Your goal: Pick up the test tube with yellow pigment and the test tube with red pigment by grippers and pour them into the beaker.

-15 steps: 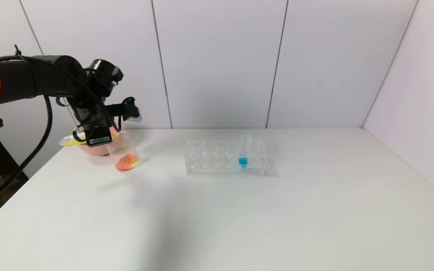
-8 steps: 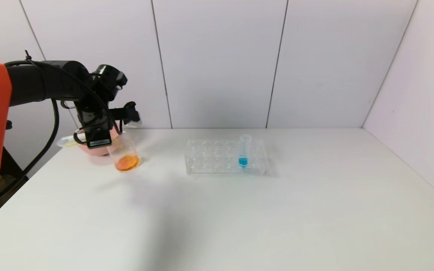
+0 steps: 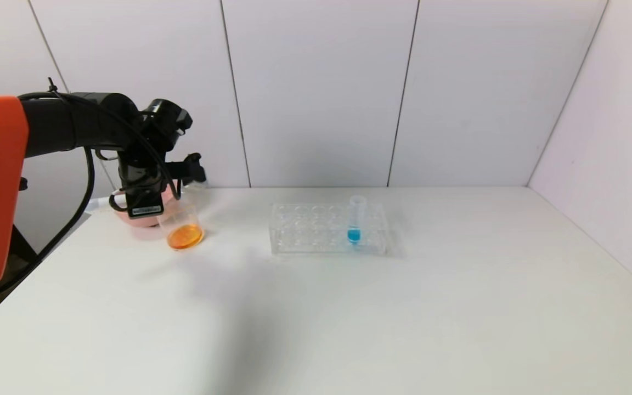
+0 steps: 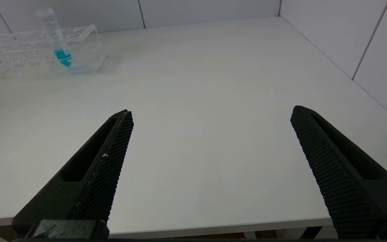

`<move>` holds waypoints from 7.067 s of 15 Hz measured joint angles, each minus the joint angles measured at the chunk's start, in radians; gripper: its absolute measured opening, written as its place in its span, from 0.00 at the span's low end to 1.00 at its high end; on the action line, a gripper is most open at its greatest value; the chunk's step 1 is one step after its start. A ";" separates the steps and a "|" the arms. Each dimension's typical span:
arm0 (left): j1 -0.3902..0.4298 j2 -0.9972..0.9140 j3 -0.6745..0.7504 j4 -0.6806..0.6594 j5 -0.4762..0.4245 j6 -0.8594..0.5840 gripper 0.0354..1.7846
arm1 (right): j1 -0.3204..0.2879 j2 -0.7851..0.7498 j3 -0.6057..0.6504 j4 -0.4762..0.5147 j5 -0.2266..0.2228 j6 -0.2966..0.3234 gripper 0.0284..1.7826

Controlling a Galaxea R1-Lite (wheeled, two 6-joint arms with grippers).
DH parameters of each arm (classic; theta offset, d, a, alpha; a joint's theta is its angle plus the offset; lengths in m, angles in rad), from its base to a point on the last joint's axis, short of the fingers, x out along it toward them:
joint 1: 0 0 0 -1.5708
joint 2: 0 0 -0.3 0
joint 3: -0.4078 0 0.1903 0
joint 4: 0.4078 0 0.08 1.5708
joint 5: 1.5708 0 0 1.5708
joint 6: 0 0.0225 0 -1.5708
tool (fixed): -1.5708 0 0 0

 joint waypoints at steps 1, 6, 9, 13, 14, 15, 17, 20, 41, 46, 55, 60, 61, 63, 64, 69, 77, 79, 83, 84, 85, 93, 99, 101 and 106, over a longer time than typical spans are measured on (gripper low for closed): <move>-0.002 0.000 0.001 -0.006 -0.003 -0.003 0.24 | 0.000 0.000 0.000 0.000 0.000 0.000 0.96; 0.005 -0.039 0.017 -0.015 -0.076 -0.066 0.24 | 0.000 0.000 0.000 0.000 0.000 0.000 0.96; 0.042 -0.091 0.020 -0.011 -0.186 -0.177 0.24 | 0.000 0.000 0.000 0.000 0.000 0.000 0.96; 0.086 -0.163 0.049 -0.109 -0.336 -0.492 0.24 | 0.000 0.000 0.000 0.000 0.000 0.000 0.96; 0.092 -0.190 0.082 -0.167 -0.342 -0.582 0.24 | 0.000 0.000 0.000 0.000 0.000 0.000 0.96; 0.099 -0.221 0.132 -0.229 -0.344 -0.654 0.24 | 0.000 0.000 0.000 0.000 0.000 0.000 0.96; 0.107 -0.292 0.288 -0.383 -0.344 -0.754 0.24 | 0.000 0.000 0.000 0.000 0.000 0.000 0.96; 0.117 -0.400 0.585 -0.699 -0.331 -0.846 0.24 | 0.000 0.000 0.000 0.000 0.000 0.000 0.96; 0.194 0.036 0.606 -1.619 -0.193 -1.084 0.37 | 0.000 0.000 0.000 0.000 0.000 0.000 0.96; 0.191 0.020 0.606 -1.626 -0.163 -1.081 0.80 | 0.000 0.000 0.000 0.000 0.000 0.000 0.96; 0.176 -0.486 1.059 -1.621 -0.447 -1.044 0.99 | 0.000 0.000 0.000 0.000 0.000 0.000 0.96; 0.181 -0.954 1.254 -1.497 -0.628 -0.943 0.99 | 0.000 0.000 0.000 0.000 0.000 0.000 0.96; 0.181 -1.051 1.268 -1.444 -0.648 -0.932 0.99 | 0.000 0.000 0.000 0.000 0.000 0.000 0.96; 0.180 -1.256 1.286 -1.304 -0.699 -0.921 0.99 | 0.000 0.000 0.000 0.000 0.000 0.000 0.96; 0.180 -1.363 1.292 -1.217 -0.724 -0.916 0.99 | 0.000 0.000 0.000 0.000 0.000 0.000 0.96; 0.149 -1.817 1.330 -0.813 -0.784 -0.911 0.99 | 0.000 0.000 0.000 0.000 0.000 0.000 0.96; 0.137 -2.149 1.790 -0.907 -0.634 -0.963 0.99 | 0.000 0.000 0.000 0.000 0.000 0.000 0.96; 0.137 -2.164 1.923 -0.953 -0.609 -1.031 0.99 | 0.000 0.000 0.000 0.000 0.000 0.000 0.96; 0.137 -2.173 1.980 -0.826 -0.546 -1.153 0.99 | 0.000 0.000 0.000 0.000 0.000 0.000 0.96; 0.138 -2.173 1.991 -0.859 -0.534 -1.153 0.99 | 0.000 0.000 0.000 0.000 0.000 0.000 0.96; 0.138 -2.173 1.997 -0.880 -0.534 -1.152 0.99 | 0.000 0.000 0.000 0.000 0.000 0.000 0.96; 0.143 -2.173 2.003 -0.841 -0.540 -1.079 0.99 | 0.000 0.000 0.000 0.000 0.000 0.000 0.96; 0.144 -2.173 2.003 -0.846 -0.543 -1.119 0.99 | 0.000 0.000 0.000 0.000 0.000 0.000 0.96; 0.144 -2.173 2.004 -0.847 -0.543 -1.120 0.99 | 0.000 0.000 0.000 0.000 0.000 0.000 0.96; 0.144 -2.172 2.004 -0.847 -0.543 -1.120 0.99 | 0.000 0.000 0.000 -0.001 0.000 -0.010 0.96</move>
